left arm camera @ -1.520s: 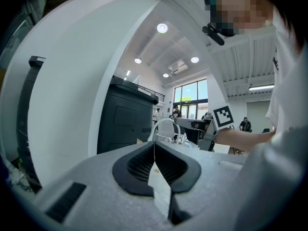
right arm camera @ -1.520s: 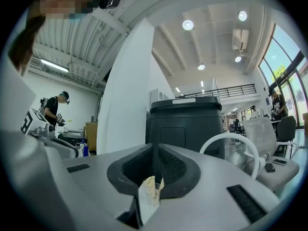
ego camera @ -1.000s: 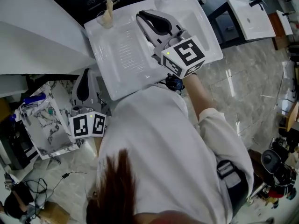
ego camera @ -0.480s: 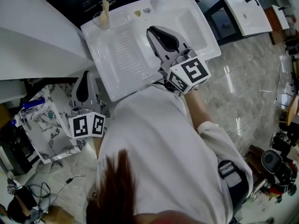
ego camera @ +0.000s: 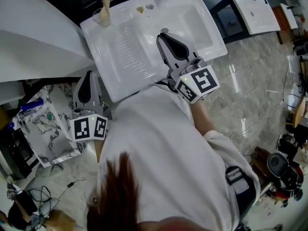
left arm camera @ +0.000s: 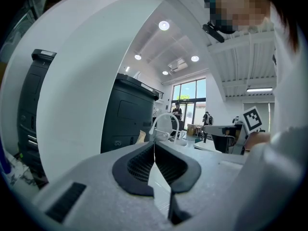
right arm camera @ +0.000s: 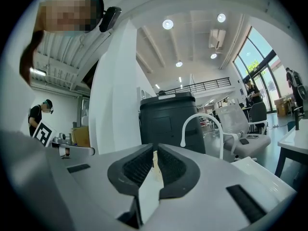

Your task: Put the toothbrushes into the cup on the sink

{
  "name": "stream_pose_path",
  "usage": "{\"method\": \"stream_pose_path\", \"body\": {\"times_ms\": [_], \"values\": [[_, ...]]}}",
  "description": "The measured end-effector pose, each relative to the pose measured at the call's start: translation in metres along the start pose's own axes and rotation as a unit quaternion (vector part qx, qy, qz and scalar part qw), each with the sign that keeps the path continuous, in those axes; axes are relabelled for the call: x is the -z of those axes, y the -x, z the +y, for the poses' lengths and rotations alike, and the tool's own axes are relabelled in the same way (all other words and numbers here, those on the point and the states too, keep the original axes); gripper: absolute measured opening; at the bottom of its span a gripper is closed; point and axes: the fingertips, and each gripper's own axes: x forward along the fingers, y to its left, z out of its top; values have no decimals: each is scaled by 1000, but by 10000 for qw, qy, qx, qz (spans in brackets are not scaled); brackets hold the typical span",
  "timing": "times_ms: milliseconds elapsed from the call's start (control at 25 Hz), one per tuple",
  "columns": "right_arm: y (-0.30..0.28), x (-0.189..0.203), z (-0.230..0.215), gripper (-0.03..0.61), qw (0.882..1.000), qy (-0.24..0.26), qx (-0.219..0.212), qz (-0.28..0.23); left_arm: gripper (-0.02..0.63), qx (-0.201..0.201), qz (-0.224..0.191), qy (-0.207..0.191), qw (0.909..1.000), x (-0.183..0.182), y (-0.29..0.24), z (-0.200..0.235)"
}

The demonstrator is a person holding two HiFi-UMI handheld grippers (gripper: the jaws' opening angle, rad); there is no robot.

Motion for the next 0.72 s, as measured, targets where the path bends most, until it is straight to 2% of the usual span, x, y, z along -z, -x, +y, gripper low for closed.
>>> {"method": "stream_pose_path", "body": {"times_ms": [360, 720], "values": [[7, 6, -2, 35, 9997, 202, -49, 150, 16, 18, 33, 12, 10000, 3, 0, -2], [15, 8, -10, 35, 9993, 292, 90, 197, 15, 99, 16, 5, 9999, 1, -4, -8]]}}
